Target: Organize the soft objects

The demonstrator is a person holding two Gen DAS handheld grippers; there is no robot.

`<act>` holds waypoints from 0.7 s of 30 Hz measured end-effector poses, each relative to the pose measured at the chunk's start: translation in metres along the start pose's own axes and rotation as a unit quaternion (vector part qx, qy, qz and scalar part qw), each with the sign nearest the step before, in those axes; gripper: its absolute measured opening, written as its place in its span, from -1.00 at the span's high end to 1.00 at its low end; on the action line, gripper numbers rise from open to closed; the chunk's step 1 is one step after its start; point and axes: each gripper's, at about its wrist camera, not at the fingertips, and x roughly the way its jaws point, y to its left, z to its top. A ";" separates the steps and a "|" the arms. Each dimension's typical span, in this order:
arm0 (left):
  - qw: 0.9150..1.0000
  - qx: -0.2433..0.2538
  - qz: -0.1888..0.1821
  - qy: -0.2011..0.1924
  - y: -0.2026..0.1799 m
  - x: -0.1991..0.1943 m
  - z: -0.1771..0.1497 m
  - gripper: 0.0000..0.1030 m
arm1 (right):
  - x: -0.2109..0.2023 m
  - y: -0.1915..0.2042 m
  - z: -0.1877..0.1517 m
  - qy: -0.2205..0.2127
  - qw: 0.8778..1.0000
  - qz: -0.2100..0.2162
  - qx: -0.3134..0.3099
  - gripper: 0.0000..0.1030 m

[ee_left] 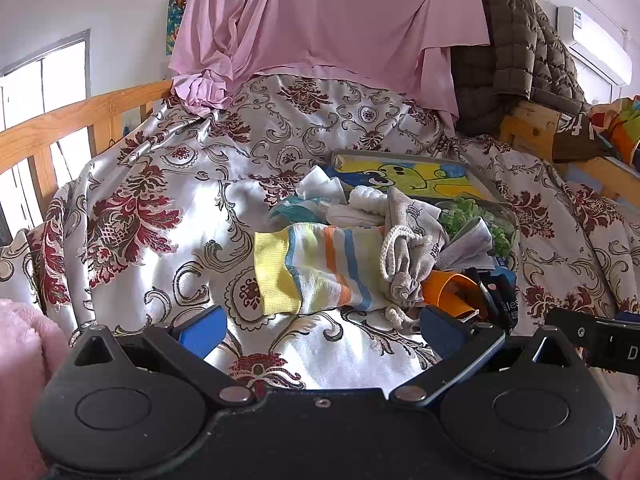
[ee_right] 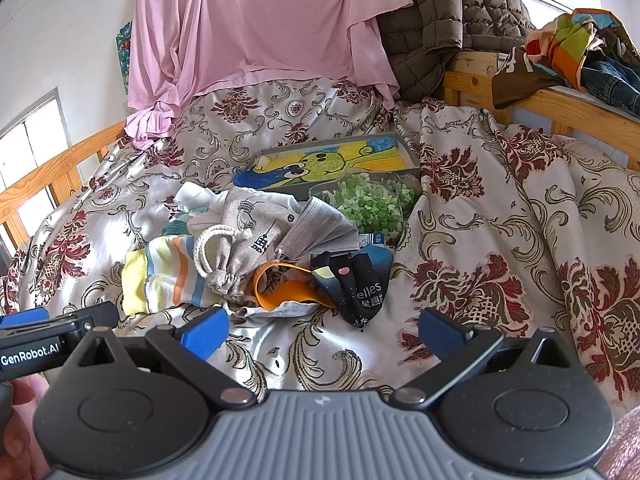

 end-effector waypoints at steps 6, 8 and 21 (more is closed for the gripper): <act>1.000 0.000 0.001 0.000 0.000 0.000 0.000 -0.99 | 0.000 0.000 0.000 0.000 1.000 0.000 0.000 -0.99; 1.000 0.000 0.002 0.000 0.000 0.000 0.000 -0.99 | 0.000 0.000 0.000 0.000 1.000 0.000 0.000 -0.99; 1.000 0.000 0.001 0.001 -0.003 -0.001 0.002 -0.99 | 0.000 0.000 0.001 0.002 1.000 0.001 0.003 -0.99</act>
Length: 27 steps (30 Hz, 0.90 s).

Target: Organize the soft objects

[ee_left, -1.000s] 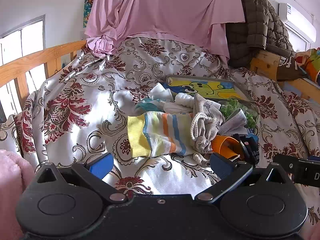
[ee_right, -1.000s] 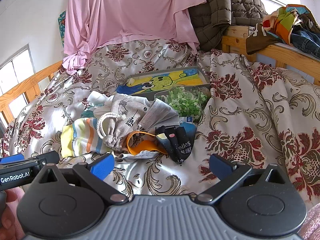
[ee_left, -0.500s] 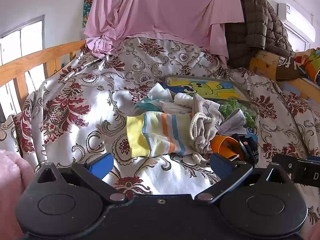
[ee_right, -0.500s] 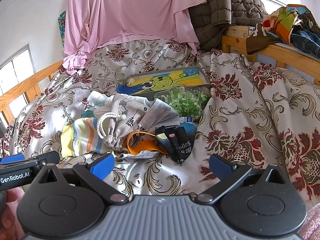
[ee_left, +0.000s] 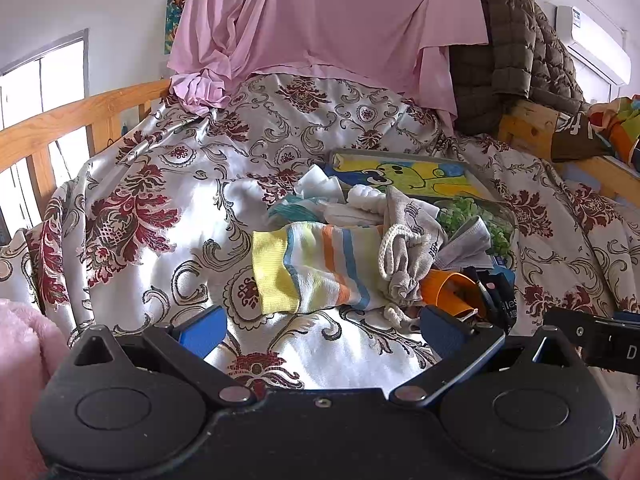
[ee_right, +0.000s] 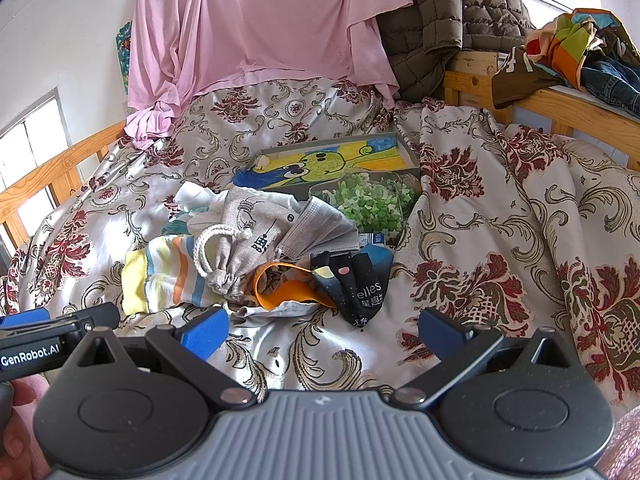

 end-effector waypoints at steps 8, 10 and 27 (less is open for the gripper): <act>1.000 0.010 -0.004 0.005 -0.007 0.001 0.001 -0.99 | 0.010 -0.010 0.011 0.020 1.000 0.009 0.019 -1.00; 1.000 0.015 -0.011 0.010 -0.009 0.003 0.002 -0.99 | 0.016 -0.015 0.016 0.032 0.999 0.017 0.025 -1.00; 0.981 0.115 -0.133 0.087 -0.051 0.066 0.014 -0.98 | 0.109 -0.061 0.065 0.107 0.993 0.044 0.007 -0.99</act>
